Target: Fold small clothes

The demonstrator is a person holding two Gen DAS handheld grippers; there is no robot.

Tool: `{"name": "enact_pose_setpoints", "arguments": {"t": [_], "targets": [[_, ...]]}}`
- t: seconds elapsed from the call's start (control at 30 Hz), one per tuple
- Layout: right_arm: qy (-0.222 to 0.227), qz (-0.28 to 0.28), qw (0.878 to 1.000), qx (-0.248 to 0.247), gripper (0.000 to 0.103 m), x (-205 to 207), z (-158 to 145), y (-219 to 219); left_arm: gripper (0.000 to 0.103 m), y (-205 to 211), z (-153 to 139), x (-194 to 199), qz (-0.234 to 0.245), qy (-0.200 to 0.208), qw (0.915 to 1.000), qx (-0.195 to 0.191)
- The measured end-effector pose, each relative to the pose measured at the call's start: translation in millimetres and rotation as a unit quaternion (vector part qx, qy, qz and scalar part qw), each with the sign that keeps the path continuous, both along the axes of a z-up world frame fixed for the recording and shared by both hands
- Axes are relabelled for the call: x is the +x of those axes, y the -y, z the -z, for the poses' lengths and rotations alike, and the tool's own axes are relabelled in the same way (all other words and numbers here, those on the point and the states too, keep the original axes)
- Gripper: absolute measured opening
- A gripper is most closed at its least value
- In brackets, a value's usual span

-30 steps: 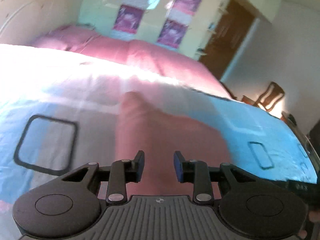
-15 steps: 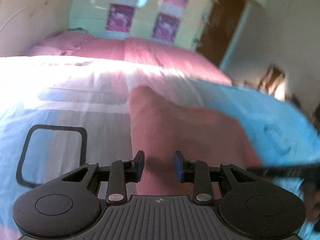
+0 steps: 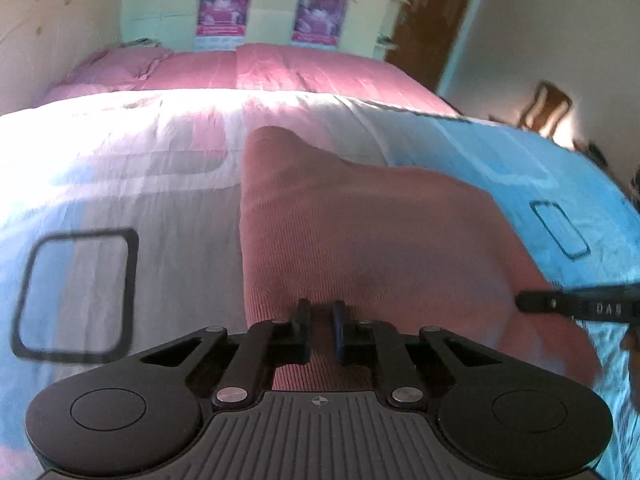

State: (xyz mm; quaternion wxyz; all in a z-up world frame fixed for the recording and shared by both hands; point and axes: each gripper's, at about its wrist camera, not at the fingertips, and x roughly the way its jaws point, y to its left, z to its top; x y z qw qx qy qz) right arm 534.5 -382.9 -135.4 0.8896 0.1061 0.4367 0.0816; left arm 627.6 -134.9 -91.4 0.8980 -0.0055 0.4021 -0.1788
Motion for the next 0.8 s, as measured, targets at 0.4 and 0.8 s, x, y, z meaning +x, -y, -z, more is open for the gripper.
{"name": "enact_pose_setpoints", "arguments": {"t": [0.4, 0.8], "targets": [[0.042, -0.016, 0.993, -0.109, 0.011, 69, -15, -24, 0.015, 28, 10, 90, 0.033, 0.012, 0.9987, 0.036], [0.051, -0.054, 0.990, -0.118, 0.022, 31, -41, -35, 0.015, 11, -24, 4, 0.041, 0.047, 0.9978, 0.021]]}}
